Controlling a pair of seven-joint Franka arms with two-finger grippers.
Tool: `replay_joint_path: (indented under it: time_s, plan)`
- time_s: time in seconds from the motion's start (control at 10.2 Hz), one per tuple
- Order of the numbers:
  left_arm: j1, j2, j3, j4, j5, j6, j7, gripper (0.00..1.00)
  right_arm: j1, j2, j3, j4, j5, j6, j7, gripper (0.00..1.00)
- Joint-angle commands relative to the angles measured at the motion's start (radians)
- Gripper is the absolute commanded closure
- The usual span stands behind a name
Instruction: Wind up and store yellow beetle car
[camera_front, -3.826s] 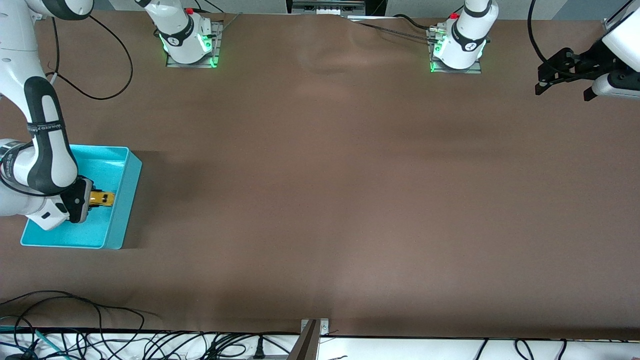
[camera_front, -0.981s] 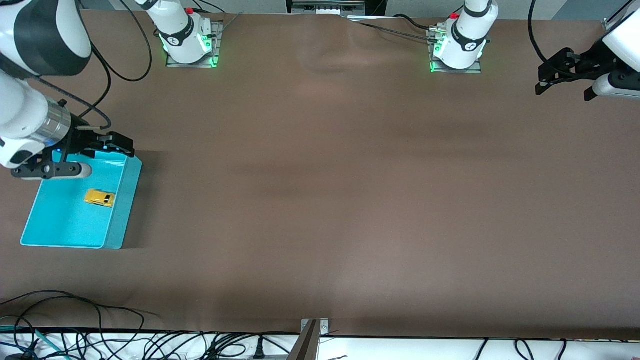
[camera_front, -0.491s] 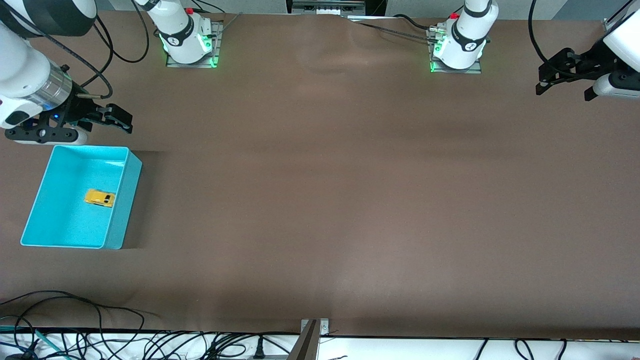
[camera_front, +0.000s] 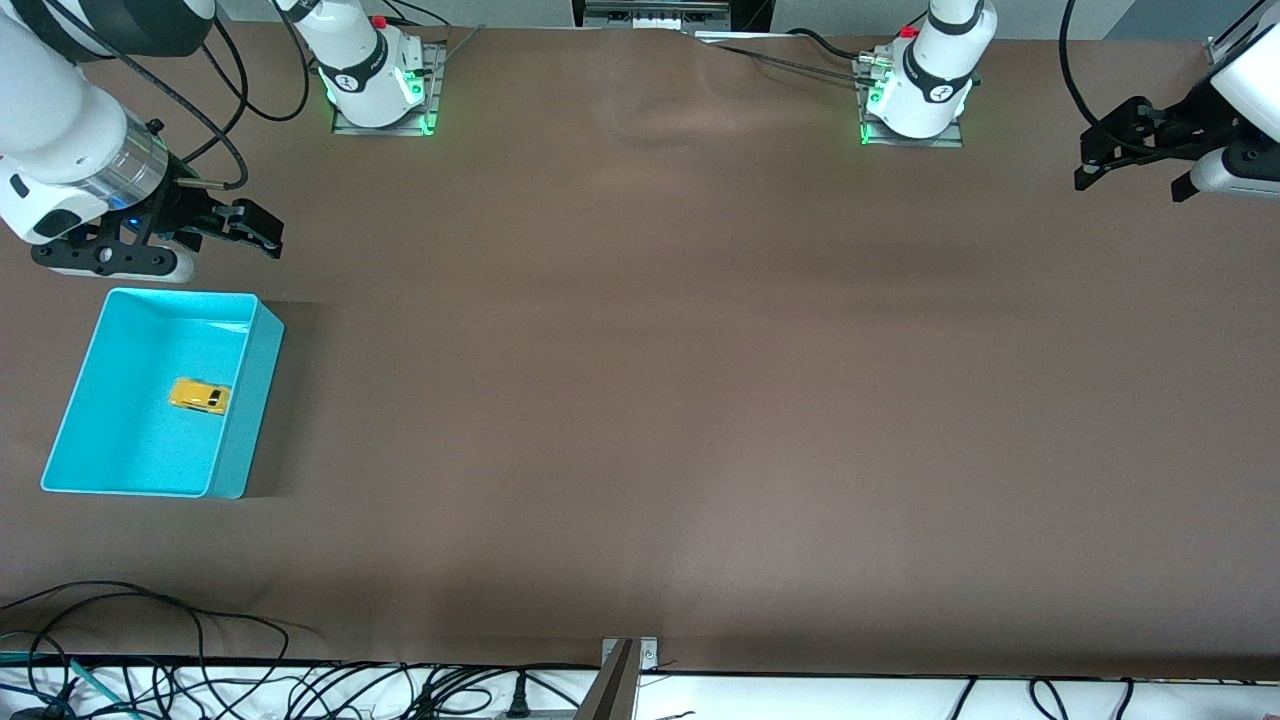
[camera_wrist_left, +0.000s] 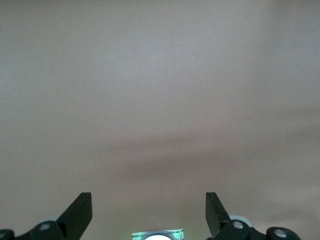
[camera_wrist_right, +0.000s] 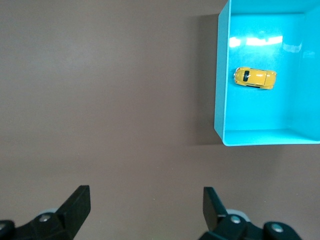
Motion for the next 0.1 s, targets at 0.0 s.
replay_joint_path:
  time_s: [0.0]
  plan:
    - [0.006, 0.005, 0.002, 0.021, -0.010, -0.019, -0.005, 0.00, -0.005, -0.018, 0.000, -0.011, 0.008, 0.004, 0.015, 0.00]
